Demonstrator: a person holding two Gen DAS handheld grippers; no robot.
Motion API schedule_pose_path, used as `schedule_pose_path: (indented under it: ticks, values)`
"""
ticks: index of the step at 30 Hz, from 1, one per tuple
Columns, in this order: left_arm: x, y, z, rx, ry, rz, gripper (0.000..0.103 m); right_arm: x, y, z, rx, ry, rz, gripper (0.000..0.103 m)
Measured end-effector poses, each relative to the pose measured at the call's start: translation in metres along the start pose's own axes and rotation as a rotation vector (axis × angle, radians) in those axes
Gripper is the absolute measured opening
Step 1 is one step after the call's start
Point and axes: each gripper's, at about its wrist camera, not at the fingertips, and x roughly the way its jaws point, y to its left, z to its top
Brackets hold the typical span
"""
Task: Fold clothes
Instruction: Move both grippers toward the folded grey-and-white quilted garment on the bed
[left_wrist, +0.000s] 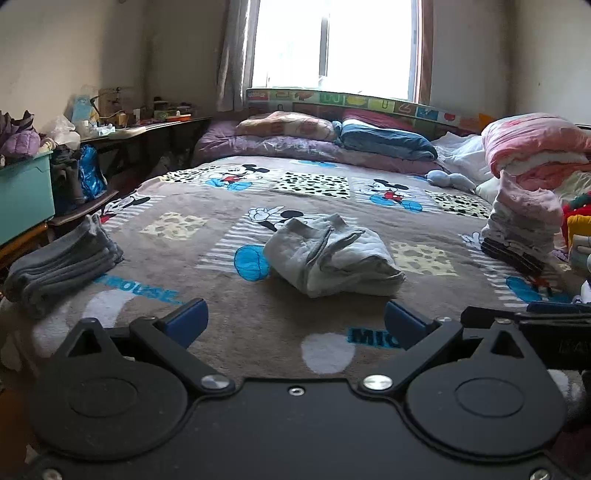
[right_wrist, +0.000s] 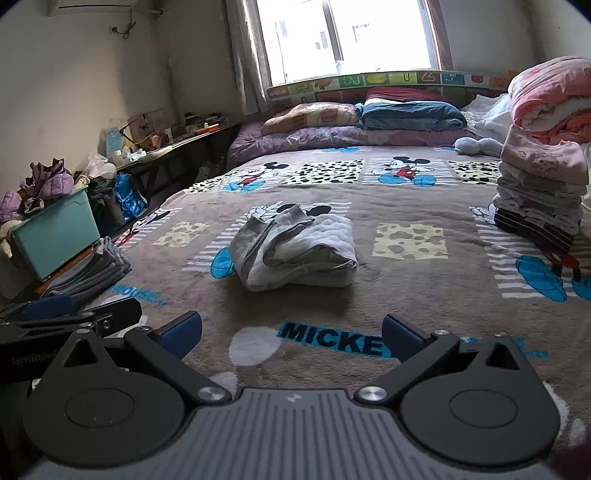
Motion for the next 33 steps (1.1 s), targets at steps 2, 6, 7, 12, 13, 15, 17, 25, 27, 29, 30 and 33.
schedule_pose_path:
  ticks: [2, 6, 7, 12, 13, 15, 17, 25, 27, 29, 30, 33]
  values:
    - [0.0006, -0.0003, -0.0003, 0.005, 0.000, 0.003, 0.103, -0.0001, 0.0001, 0.0001, -0.002, 0.003, -0.003, 0.103]
    - [0.0018, -0.0009, -0.0008, 0.014, 0.001, 0.010, 0.103, -0.0002, 0.0003, 0.0003, -0.007, 0.010, -0.009, 0.103]
    - [0.0021, -0.0010, -0.0009, 0.016, 0.001, 0.011, 0.103, -0.0003, 0.0003, 0.0004, -0.009, 0.012, -0.011, 0.103]
    - [0.0035, -0.0017, -0.0015, 0.027, 0.001, 0.019, 0.103, 0.0003, -0.0016, -0.0004, -0.010, 0.018, -0.018, 0.103]
    - [0.0038, -0.0018, -0.0017, 0.029, 0.001, 0.021, 0.103, 0.0020, -0.0026, -0.0019, -0.009, 0.018, -0.018, 0.103]
    - [0.0037, -0.0022, -0.0021, 0.033, 0.001, 0.020, 0.103, 0.0024, -0.0039, -0.0021, -0.007, 0.020, -0.022, 0.103]
    - [0.0028, -0.0027, -0.0029, 0.035, 0.002, 0.016, 0.103, 0.0020, -0.0058, -0.0027, -0.005, 0.021, -0.022, 0.103]
    - [0.0037, -0.0048, -0.0029, 0.039, 0.008, 0.015, 0.103, -0.0005, -0.0071, -0.0025, -0.006, 0.021, -0.026, 0.103]
    - [0.0036, -0.0048, -0.0028, 0.040, 0.009, 0.012, 0.103, -0.0012, -0.0073, -0.0023, -0.006, 0.021, -0.027, 0.103]
    - [0.0040, -0.0057, -0.0031, 0.042, 0.011, 0.013, 0.103, -0.0018, -0.0074, -0.0020, -0.007, 0.020, -0.028, 0.103]
    - [0.0041, -0.0060, -0.0032, 0.042, 0.011, 0.012, 0.103, -0.0021, -0.0075, -0.0019, -0.007, 0.020, -0.029, 0.103]
    - [0.0043, -0.0066, -0.0033, 0.042, 0.014, 0.011, 0.103, -0.0025, -0.0086, -0.0017, -0.005, 0.022, -0.029, 0.103]
